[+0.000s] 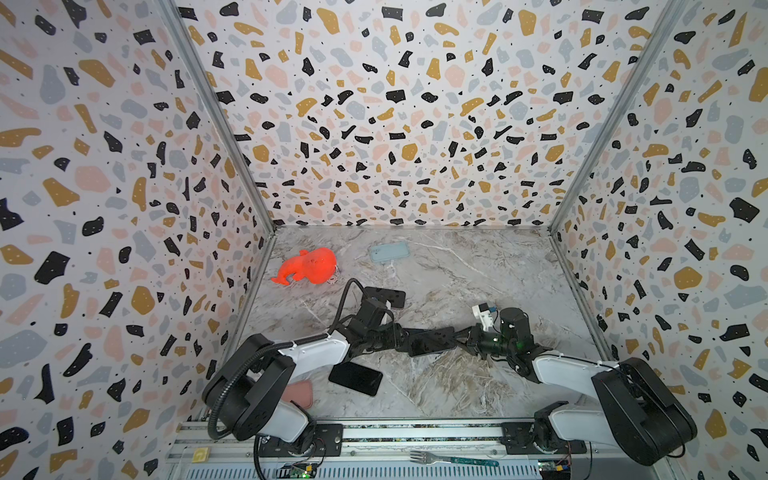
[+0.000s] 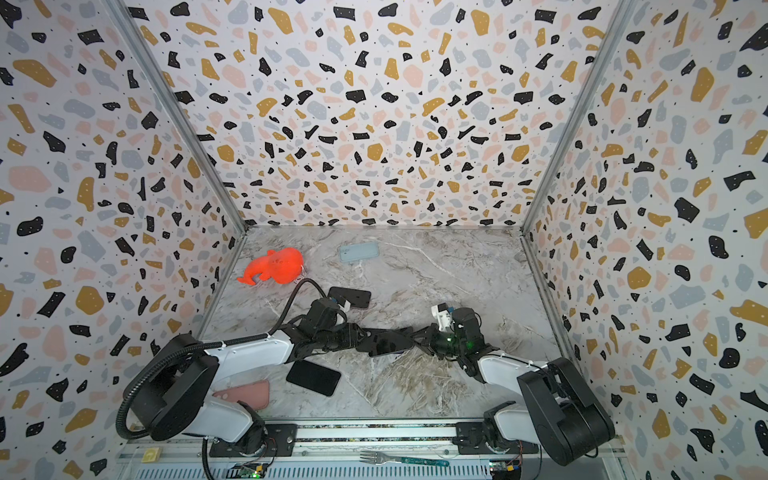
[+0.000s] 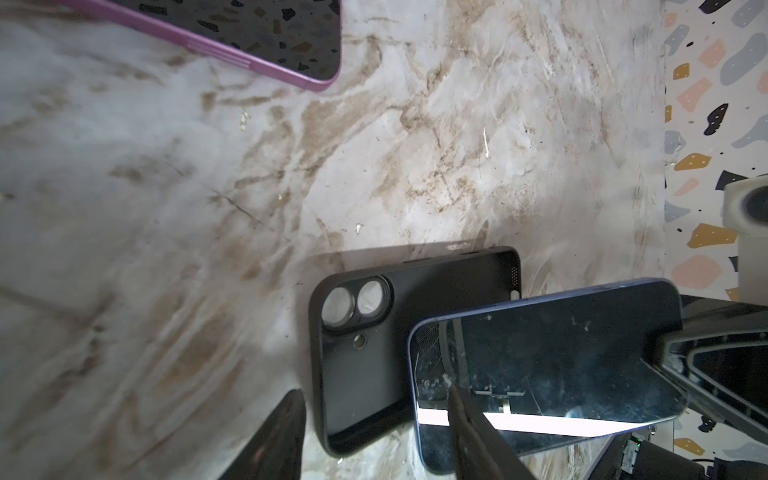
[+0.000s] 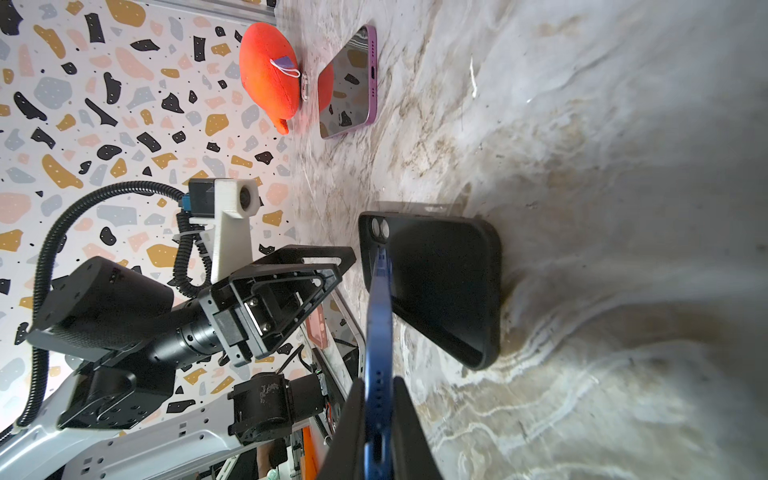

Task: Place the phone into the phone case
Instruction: 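Bring the phone with the right gripper down onto the case held by the left gripper, then press the phone into the case with the right gripper while the left gripper holds it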

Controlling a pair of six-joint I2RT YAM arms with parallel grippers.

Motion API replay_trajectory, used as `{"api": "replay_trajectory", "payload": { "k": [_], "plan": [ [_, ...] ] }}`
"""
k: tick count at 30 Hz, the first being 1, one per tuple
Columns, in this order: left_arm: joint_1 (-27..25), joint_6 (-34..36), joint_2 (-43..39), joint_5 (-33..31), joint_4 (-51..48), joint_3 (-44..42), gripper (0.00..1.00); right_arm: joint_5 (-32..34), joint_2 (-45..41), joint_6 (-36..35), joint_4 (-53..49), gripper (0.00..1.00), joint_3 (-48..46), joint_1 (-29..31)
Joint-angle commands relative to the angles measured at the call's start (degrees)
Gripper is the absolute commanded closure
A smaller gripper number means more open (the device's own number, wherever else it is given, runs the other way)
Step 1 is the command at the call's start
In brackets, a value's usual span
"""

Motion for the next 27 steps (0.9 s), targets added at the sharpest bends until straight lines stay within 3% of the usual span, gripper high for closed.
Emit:
{"api": "replay_trajectory", "payload": {
  "k": [1, 27],
  "plan": [
    [0.3, 1.4, 0.8, 0.9, 2.0, -0.9, 0.45, -0.6, 0.3, -0.5, 2.8, 1.00, 2.5, 0.2],
    [0.4, 2.4, 3.2, 2.7, 4.8, -1.5, 0.49, 1.4, 4.6, -2.4, 3.3, 1.00, 3.5, -0.4]
  ]
}}
